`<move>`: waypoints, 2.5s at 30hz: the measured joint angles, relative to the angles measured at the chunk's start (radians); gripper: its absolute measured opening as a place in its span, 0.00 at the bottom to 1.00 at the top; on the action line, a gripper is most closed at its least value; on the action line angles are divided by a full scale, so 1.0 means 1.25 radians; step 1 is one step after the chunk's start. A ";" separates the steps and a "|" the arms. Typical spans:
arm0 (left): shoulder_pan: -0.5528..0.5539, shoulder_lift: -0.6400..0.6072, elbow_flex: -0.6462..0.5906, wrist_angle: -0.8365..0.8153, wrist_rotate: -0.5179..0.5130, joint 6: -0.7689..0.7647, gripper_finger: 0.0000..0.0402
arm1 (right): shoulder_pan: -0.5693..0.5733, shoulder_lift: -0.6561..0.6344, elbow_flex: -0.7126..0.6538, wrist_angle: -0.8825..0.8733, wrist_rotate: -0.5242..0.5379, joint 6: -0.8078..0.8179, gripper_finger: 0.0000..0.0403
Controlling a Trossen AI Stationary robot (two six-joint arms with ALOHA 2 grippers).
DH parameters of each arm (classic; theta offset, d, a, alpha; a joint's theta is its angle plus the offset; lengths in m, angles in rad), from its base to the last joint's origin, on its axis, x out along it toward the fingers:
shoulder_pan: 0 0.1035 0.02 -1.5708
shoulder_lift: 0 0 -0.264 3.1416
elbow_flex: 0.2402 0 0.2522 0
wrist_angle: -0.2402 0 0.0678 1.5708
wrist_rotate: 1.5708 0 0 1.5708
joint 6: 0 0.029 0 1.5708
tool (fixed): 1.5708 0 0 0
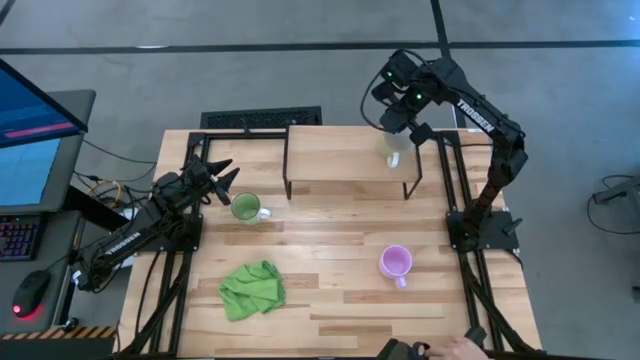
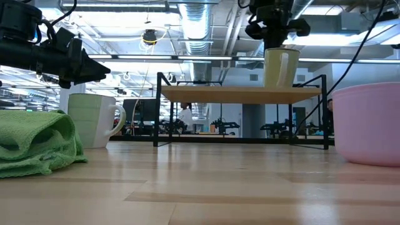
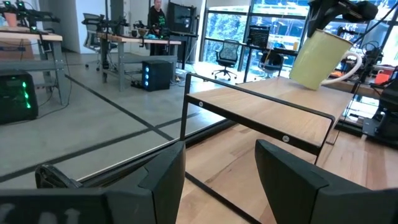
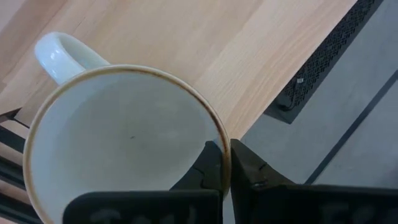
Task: Stack small to large cups/mugs on shelf
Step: Put the yellow mug on the shelf
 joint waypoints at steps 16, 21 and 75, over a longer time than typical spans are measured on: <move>0.000 0.000 0.000 0.000 0.000 0.000 0.46 | -0.001 0.001 -0.001 0.007 -0.034 -0.030 0.05; 0.000 0.000 0.000 0.000 0.000 0.000 0.46 | 0.002 0.021 0.003 0.019 -0.036 -0.030 0.05; 0.000 0.000 0.000 0.000 0.001 0.000 0.46 | 0.003 0.044 -0.003 0.043 -0.123 -0.064 0.05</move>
